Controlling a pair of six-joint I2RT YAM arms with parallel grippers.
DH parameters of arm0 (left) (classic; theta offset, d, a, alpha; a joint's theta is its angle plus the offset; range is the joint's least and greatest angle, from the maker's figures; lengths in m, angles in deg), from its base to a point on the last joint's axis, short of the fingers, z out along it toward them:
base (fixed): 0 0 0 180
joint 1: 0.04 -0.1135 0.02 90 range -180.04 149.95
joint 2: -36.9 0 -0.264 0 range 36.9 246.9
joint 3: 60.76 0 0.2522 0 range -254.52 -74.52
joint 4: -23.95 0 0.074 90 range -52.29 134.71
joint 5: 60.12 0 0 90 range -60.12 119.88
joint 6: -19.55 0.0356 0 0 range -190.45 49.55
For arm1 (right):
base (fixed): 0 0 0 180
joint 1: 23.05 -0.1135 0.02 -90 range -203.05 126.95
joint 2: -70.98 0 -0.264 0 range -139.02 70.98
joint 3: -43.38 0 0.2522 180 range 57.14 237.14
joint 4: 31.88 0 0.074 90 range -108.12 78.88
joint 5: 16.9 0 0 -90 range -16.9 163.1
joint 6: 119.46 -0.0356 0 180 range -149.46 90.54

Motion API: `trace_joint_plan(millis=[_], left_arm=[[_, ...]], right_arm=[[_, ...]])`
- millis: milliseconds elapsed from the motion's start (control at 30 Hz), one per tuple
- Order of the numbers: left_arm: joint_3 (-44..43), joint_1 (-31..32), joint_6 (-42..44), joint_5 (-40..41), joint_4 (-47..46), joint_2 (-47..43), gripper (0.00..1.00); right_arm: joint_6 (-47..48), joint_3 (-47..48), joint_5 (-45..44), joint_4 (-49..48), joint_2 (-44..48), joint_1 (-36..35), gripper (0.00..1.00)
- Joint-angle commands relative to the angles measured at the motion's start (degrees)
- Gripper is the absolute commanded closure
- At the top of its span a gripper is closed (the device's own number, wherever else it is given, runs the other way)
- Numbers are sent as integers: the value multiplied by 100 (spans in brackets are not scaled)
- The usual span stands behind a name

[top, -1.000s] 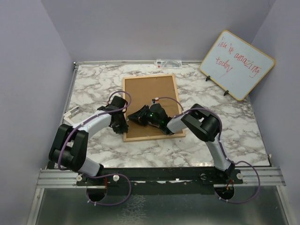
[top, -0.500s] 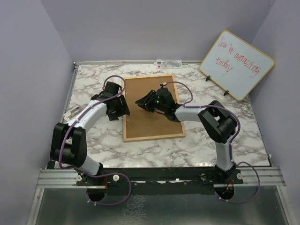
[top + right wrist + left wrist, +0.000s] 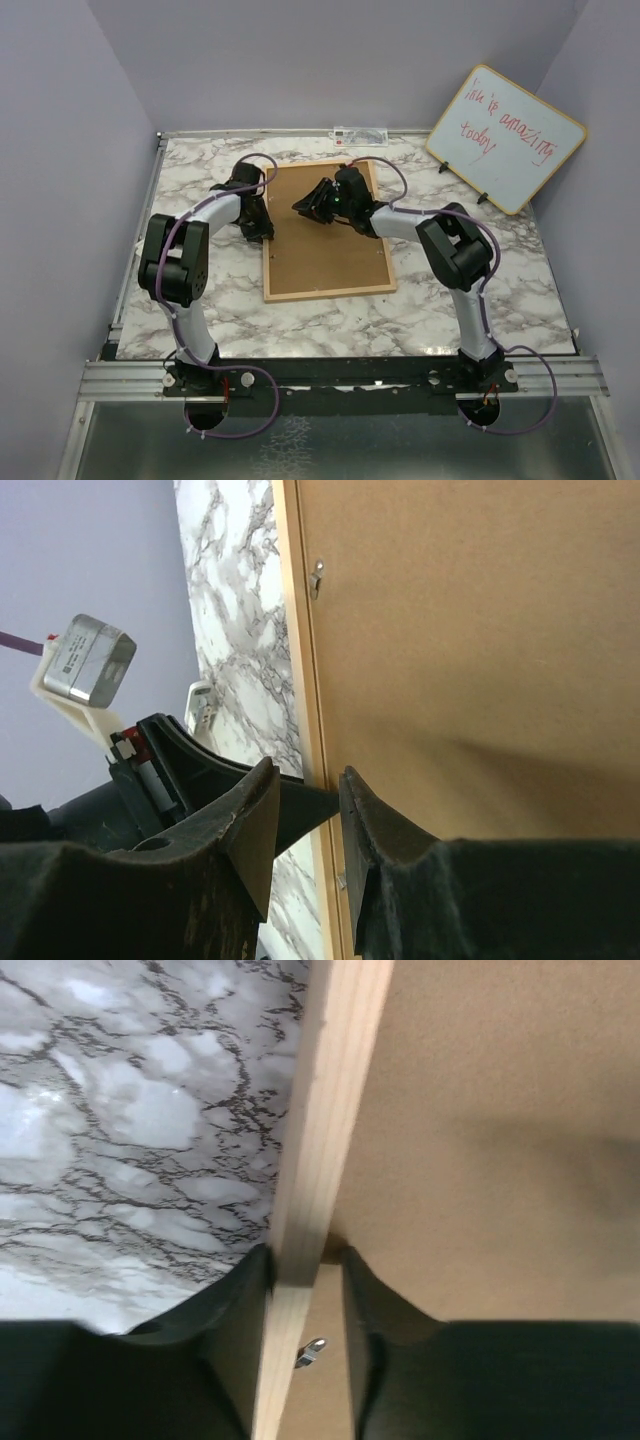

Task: Put the photo into the frame

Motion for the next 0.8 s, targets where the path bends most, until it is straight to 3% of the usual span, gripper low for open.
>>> trace_joint_plan(millis=[0,100,167,600,633,767], left_arm=[[-98,-1,134,1,-50,81,75],[70,7,70,-144,-64,-12,93],[263,49,-13,-308,-147,-144,99],[1714,330,-591,-625,-371,-1382,100],[1808,332,-624,-607,-375,-1476,99],[1963,310,-676,-421,-330,-1659,69]], right_arm=[[187,449,501,344,-386,13,64],[129,601,560,372,-538,15,65],[102,683,573,380,-612,15,65],[-93,750,645,296,-831,-96,65],[-101,767,662,284,-853,-124,65],[-96,928,642,320,-966,-223,65]])
